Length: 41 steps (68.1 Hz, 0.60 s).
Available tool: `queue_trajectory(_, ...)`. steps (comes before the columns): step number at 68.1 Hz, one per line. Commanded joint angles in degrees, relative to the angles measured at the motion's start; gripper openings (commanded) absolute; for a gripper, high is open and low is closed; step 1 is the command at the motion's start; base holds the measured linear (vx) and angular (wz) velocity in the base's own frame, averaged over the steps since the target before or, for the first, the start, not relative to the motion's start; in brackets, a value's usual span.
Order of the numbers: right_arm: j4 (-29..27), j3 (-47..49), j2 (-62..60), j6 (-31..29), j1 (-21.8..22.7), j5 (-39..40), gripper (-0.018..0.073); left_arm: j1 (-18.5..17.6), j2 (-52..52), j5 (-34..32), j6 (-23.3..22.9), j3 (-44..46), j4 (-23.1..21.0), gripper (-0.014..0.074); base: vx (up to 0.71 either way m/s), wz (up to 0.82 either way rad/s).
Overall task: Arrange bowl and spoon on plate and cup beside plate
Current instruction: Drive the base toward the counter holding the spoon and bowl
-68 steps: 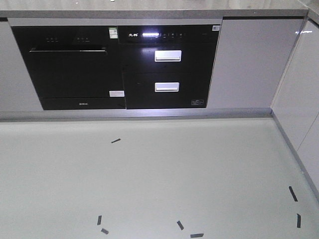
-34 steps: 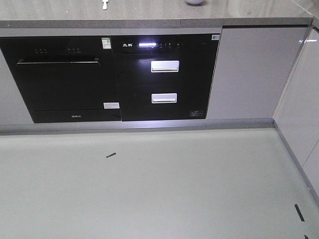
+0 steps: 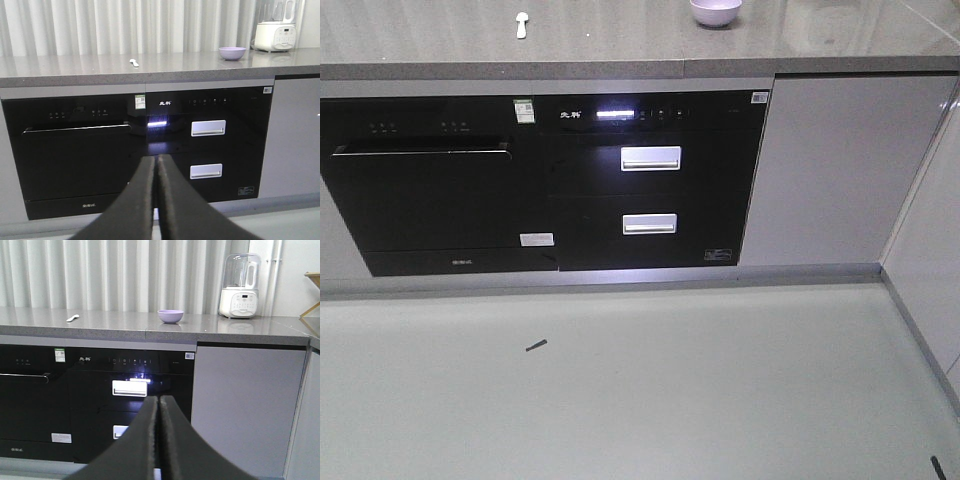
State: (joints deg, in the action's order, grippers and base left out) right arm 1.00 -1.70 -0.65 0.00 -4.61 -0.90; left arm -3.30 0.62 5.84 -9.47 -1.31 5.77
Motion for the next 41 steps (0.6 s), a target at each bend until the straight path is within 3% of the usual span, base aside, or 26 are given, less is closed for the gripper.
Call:
queue_trajectory(1, 0.05, -0.47, -0.49, 0.00, 0.38, 4.55, -0.0003, -0.31, 0.83, -4.73, -0.13, 1.03, -0.22, -0.0006, 0.25, -0.01)
queue_trajectory(41, 0.05, -0.47, -0.49, 0.00, 0.38, 4.55, -0.0003, -0.31, 0.83, -4.73, -0.13, 1.03, -0.22, -0.0006, 0.25, -0.01)
